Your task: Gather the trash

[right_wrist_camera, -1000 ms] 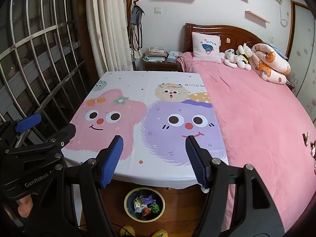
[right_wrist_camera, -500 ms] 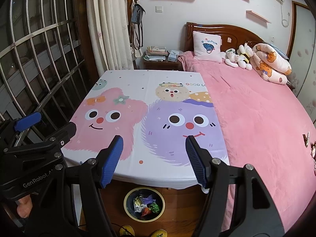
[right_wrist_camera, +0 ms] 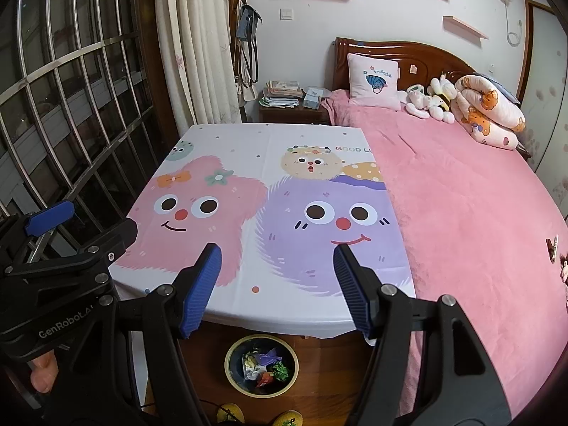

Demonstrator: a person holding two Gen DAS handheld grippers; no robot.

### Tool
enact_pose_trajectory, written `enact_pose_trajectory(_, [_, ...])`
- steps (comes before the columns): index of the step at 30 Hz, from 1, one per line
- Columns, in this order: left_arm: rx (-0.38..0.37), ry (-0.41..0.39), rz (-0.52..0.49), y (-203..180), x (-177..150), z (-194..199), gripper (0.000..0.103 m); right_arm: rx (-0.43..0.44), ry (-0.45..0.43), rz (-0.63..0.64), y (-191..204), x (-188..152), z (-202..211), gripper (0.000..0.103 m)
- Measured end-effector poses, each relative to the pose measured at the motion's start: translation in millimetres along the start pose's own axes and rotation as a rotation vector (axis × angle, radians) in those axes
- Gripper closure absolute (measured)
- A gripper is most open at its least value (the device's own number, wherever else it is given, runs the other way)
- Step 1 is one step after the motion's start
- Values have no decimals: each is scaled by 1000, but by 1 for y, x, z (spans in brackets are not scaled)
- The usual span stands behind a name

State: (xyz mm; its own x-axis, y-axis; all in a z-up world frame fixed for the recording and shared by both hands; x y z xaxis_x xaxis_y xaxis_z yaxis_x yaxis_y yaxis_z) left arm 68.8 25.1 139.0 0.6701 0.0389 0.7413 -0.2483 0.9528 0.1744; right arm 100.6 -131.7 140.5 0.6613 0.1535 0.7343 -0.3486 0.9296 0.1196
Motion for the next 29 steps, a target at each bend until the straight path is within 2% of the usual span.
enact_pose_trajectory(29, [17, 28, 0, -9, -13, -6, 16, 6, 19, -12, 10, -19, -12, 40])
Point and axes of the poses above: each gripper's, at about its wrist camera, not at the fingertips, and z roughly against the way its jaws point, y to its left, x to its top, the point moved 4 cm from there along -z, roughly the way its jaws point, and after that the axes turned 12 degrees about x, right-handed, at the moved point
